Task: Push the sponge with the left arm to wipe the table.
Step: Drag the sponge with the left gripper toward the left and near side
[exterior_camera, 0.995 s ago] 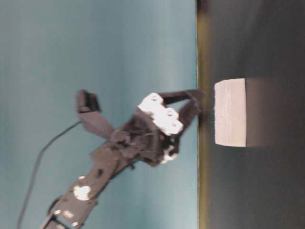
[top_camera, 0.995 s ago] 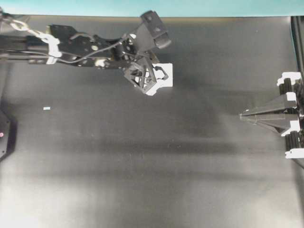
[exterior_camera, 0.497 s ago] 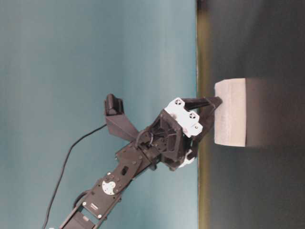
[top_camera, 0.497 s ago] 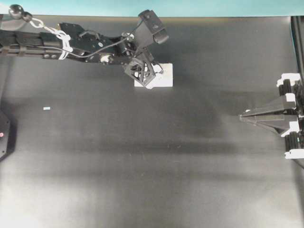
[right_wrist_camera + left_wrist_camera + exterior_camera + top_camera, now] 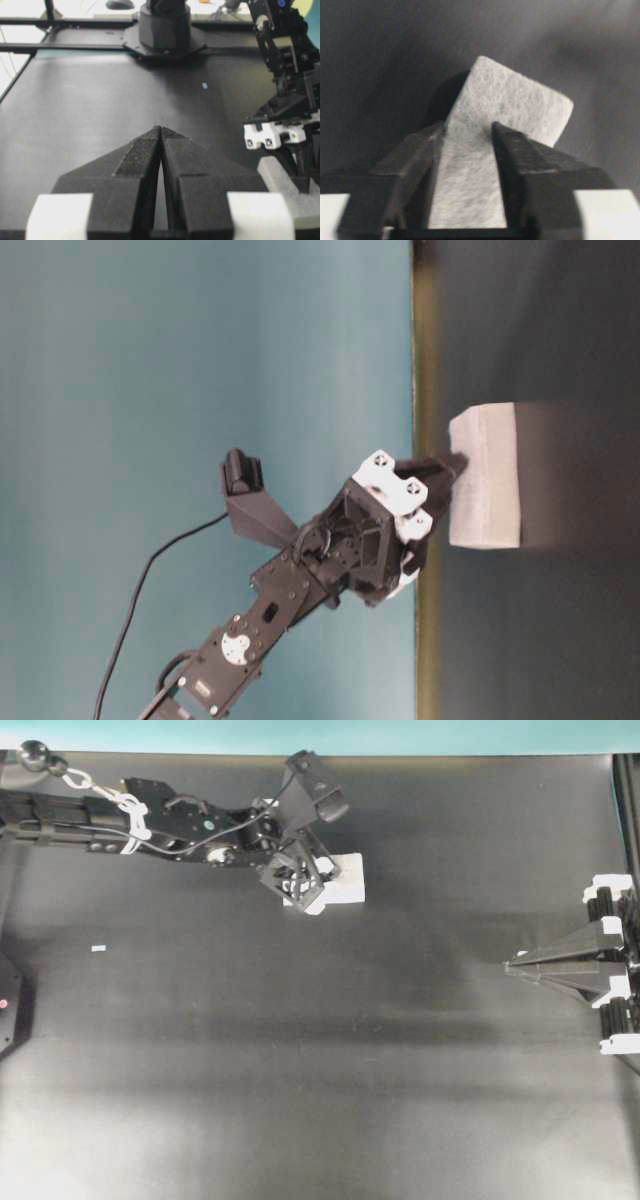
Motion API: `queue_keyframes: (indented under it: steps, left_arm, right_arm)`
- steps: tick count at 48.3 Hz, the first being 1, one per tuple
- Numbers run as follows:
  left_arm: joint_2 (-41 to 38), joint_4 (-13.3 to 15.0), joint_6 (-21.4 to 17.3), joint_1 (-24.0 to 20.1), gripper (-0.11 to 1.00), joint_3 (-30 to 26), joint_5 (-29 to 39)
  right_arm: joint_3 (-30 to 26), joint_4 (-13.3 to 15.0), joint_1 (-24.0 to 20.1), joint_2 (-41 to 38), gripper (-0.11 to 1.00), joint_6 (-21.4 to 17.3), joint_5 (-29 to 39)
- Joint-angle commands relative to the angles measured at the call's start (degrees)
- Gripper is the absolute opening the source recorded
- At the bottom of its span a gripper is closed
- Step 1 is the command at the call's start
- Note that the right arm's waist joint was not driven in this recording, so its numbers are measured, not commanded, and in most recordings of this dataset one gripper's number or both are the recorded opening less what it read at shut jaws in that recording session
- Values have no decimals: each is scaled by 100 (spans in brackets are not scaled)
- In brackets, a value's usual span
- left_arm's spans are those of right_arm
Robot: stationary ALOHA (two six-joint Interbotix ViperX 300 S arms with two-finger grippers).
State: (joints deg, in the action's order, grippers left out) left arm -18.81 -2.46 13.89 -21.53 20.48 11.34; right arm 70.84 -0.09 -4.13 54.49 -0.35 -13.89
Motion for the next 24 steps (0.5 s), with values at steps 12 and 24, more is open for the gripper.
queue_keyframes:
  steps: [12, 24]
  left_arm:
    - [457, -18, 598, 132, 11, 624, 18]
    - [703, -18, 800, 527, 9, 1230, -26]
  right_arm:
    - [-26, -9, 0, -26, 0, 35, -53]
    - [-26, -9, 0, -26, 0, 70, -53]
